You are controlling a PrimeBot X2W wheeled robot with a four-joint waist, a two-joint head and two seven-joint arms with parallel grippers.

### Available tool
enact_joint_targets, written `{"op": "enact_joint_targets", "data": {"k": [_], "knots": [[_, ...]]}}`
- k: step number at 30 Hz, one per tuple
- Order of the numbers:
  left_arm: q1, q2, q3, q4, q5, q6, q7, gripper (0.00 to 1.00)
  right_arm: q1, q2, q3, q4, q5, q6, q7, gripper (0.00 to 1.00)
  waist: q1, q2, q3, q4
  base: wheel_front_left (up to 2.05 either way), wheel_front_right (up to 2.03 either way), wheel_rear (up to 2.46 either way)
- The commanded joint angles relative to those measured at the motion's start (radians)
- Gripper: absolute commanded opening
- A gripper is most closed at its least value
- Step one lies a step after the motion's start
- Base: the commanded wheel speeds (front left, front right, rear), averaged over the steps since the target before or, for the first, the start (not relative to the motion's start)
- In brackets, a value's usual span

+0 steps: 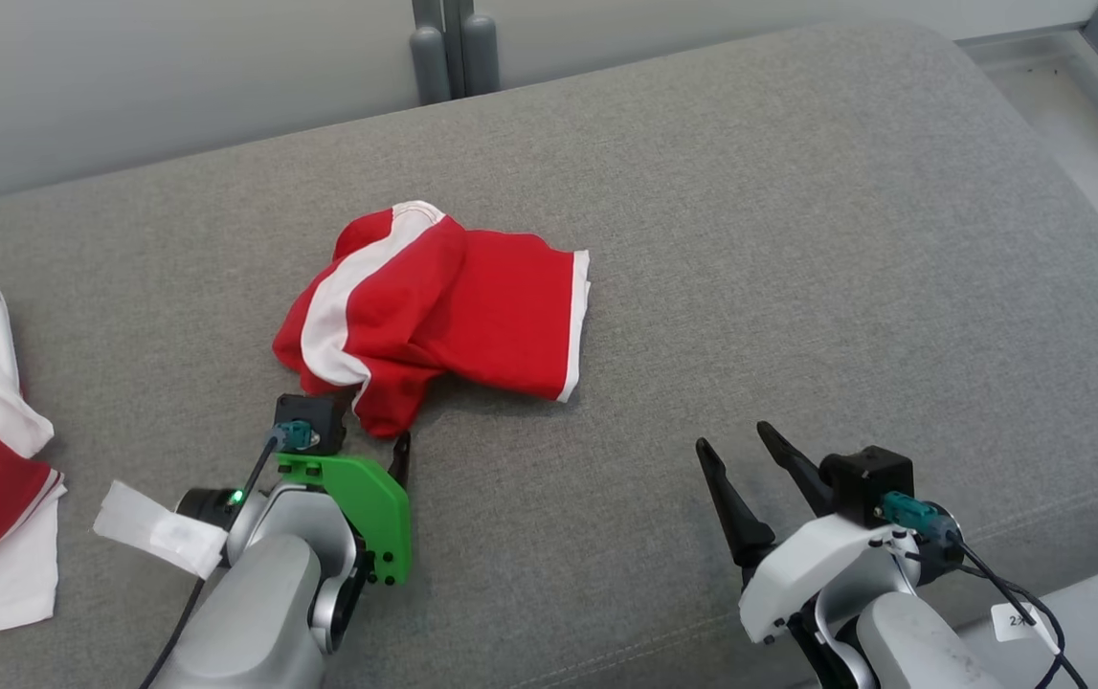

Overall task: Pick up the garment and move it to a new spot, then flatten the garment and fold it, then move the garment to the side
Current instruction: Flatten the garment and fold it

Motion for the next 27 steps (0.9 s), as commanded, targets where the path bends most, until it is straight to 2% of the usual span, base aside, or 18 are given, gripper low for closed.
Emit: {"op": "enact_joint_targets", "data": {"k": [1, 8, 9, 10, 11, 21, 24, 27], "knots": [[-0.021, 0.008, 0.002, 0.012, 0.005, 0.008, -0.003, 1.00, -0.011, -0.001, -0.003, -0.006, 0.003, 0.000, -0.007, 1.00, 0.0000, 0.0000, 0.030, -0.025, 0.00, 0.00, 0.00], [-0.070, 0.017, -0.008, 0.052, 0.012, -0.011, -0.010, 1.00, -0.025, -0.001, -0.002, 0.004, 0.015, 0.000, -0.021, 1.00, 0.0000, 0.0000, 0.051, -0.029, 0.00, 0.00, 0.00], [-0.076, 0.019, -0.007, 0.055, 0.014, -0.007, -0.016, 0.57, -0.025, -0.001, -0.003, 0.007, 0.017, 0.000, -0.023, 1.00, 0.0000, 0.0000, 0.050, -0.028, 0.00, 0.00, 0.00], [-0.082, 0.022, -0.007, 0.058, 0.018, -0.003, -0.022, 0.05, -0.026, -0.001, -0.004, 0.009, 0.018, 0.000, -0.023, 1.00, 0.0000, 0.0000, 0.050, -0.026, 0.00, 0.00, 0.00], [-0.085, 0.025, -0.007, 0.061, 0.018, -0.001, -0.026, 0.00, -0.026, -0.001, -0.004, 0.012, 0.020, 0.000, -0.024, 1.00, 0.0000, 0.0000, 0.048, -0.024, 0.00, 0.00, 0.00], [-0.135, 0.114, -0.007, -0.011, 0.117, 0.135, -0.169, 0.00, -0.018, -0.002, 0.003, 0.038, 0.037, 0.000, -0.039, 1.00, 0.0000, 0.0000, 0.002, 0.022, 0.00, 0.00, 0.00], [-0.158, 0.143, -0.016, -0.053, 0.147, 0.154, -0.194, 0.00, -0.019, -0.002, 0.012, 0.046, 0.045, 0.000, -0.040, 1.00, 0.0000, 0.0000, -0.014, 0.029, 0.00, 0.00, 0.00], [-0.183, 0.166, -0.029, -0.097, 0.173, 0.155, -0.207, 0.00, -0.019, -0.002, 0.018, 0.054, 0.049, 0.000, -0.042, 1.00, 0.0000, 0.0000, -0.029, 0.029, 0.00, 0.00, 0.00]]}}
